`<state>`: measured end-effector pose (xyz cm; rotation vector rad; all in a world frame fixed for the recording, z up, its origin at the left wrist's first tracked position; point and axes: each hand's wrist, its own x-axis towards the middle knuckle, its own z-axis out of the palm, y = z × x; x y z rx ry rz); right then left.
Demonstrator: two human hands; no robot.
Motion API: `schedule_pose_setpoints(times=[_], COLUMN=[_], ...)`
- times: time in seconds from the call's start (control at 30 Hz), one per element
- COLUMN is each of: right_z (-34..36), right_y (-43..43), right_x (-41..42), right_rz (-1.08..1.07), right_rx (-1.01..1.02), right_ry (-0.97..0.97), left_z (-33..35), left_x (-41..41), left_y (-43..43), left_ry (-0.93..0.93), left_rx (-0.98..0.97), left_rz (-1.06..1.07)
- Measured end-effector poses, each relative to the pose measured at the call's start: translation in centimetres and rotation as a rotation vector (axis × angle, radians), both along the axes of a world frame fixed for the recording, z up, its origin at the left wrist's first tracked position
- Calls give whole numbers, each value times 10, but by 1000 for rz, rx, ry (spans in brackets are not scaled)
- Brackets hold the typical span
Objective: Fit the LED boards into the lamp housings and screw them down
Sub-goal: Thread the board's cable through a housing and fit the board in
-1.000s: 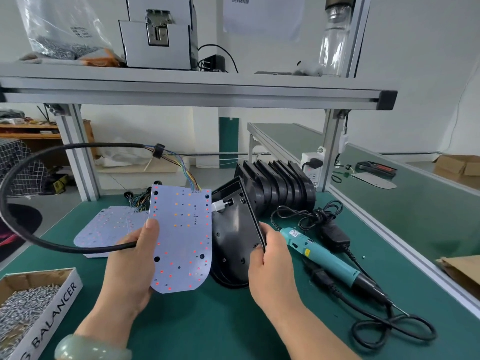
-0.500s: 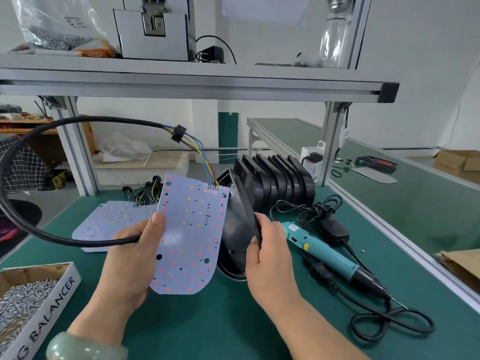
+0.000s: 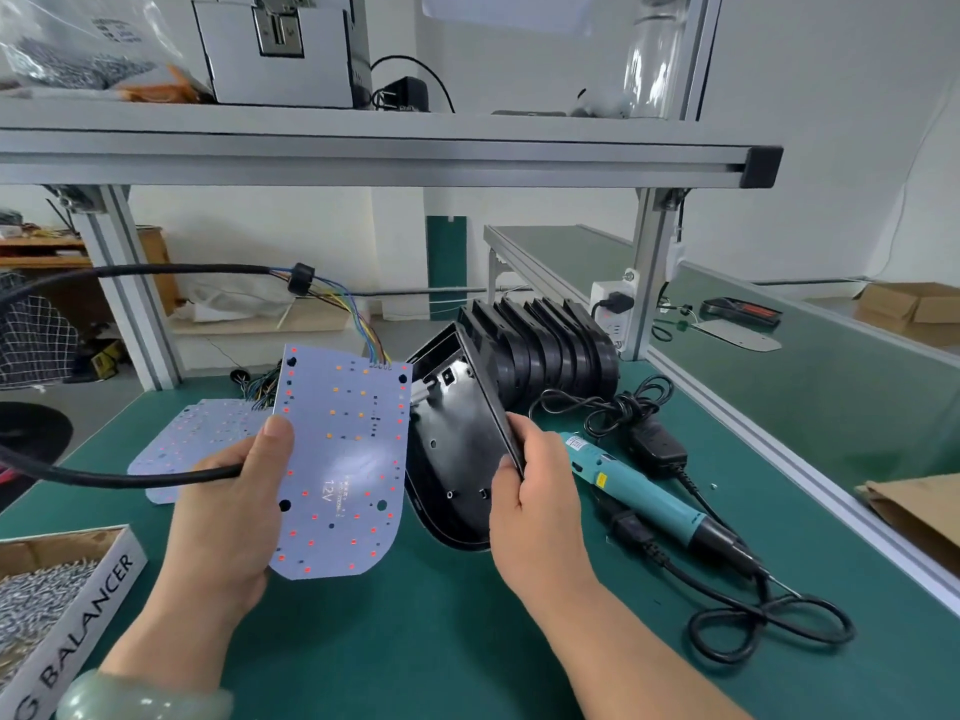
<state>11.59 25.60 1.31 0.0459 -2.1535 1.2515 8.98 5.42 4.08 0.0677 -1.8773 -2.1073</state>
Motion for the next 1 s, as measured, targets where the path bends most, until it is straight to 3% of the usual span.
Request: schedule_pose_setpoints(times=[0.17, 0.27, 0.47, 0.57, 0.67, 0.8, 1.0], right_z=[0, 0, 1, -4, -7, -11, -8], right_y=[-3, -5, -9, -18, -22, -25, -15], right_x=[2, 3, 0, -1, -3, -6, -5], right_rz=[9, 85, 279, 346, 347, 408, 724], right_rx=[171, 191, -284, -412, -640, -753, -837], right_ry=[54, 58, -68, -109, -161, -234, -478], left_z=[1, 1, -1, -3, -1, -4, -2], left_x=[2, 3, 3, 2, 0, -3, 6], left_y=[-1, 2, 13, 17, 16, 18, 23], left_ry=[18, 64, -78, -101, -101, -118, -166], left_rx=[-15, 72, 286, 274, 159, 77, 256], left_rz=[-24, -62, -252, -345, -218, -133, -341])
